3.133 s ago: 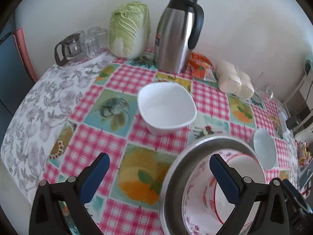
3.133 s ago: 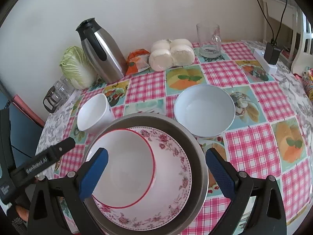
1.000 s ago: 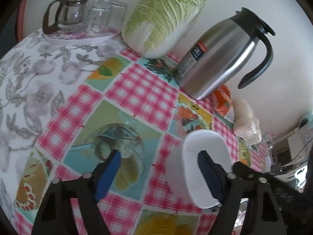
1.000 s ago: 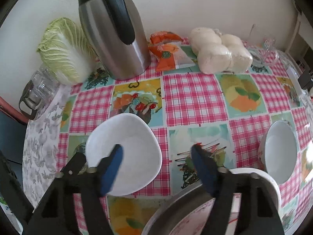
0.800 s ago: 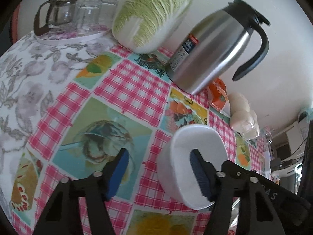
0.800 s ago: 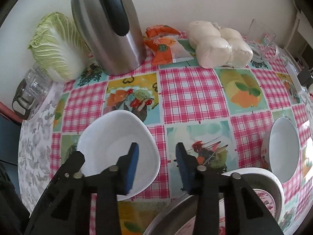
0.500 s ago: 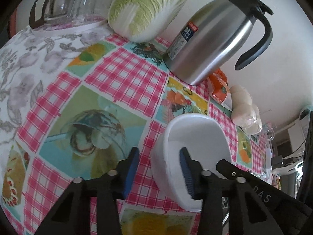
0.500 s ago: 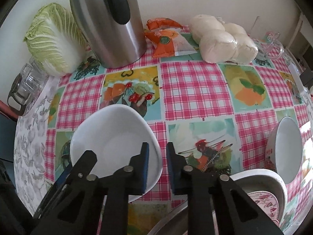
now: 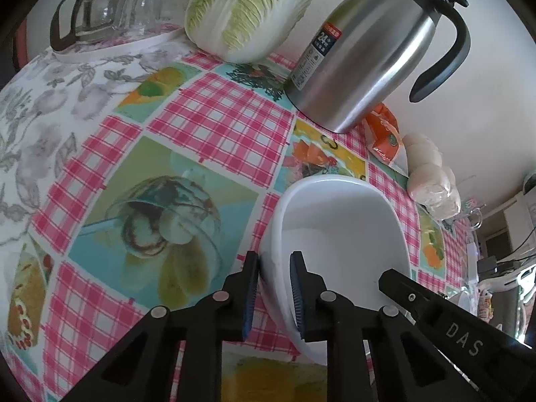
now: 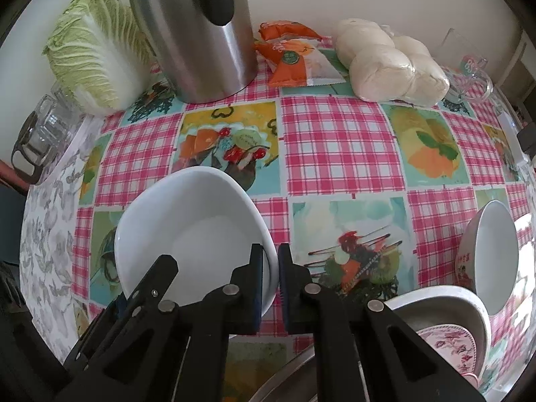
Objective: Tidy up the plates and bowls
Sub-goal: 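Close both grippers on the rim of the white square bowl, then lift the white square bowl with both grippers and carry it over the steel tray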
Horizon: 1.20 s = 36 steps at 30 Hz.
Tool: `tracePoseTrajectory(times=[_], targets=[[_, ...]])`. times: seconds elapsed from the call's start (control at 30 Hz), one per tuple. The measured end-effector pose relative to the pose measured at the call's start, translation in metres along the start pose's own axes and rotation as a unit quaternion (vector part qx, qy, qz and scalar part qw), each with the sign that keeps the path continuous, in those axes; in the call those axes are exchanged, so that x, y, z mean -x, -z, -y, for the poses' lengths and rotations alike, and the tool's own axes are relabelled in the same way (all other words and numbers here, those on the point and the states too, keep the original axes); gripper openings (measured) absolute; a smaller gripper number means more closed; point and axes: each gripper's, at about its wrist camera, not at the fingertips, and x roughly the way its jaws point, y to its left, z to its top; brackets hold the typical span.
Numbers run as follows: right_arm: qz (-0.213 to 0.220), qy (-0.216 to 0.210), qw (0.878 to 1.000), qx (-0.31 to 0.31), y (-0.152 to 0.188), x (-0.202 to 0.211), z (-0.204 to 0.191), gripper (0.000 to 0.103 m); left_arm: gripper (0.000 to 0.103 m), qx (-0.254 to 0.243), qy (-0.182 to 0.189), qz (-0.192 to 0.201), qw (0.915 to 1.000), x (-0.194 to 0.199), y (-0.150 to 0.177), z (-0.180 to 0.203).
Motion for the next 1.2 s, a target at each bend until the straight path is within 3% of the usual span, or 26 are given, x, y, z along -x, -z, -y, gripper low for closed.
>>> tracePoseTrajectory(times=[0.33,0.7,1.2], targets=[[0.005,-0.028,1.000,0.002,0.017,0.026,-0.003,0.009,0.019,-0.021,-0.018,0.027,0.9992,0.041,0.005,0.009],[0.043,-0.074,0.996,-0.001,0.040,0.098,0.020,0.009,0.018,-0.033,0.011,0.062,0.9975,0.104,0.020,0.035],[0.101,-0.125,0.987,-0.005,0.086,0.172,0.067,0.009,0.018,-0.084,0.009,0.113,0.9900,0.170,0.073,0.087]])
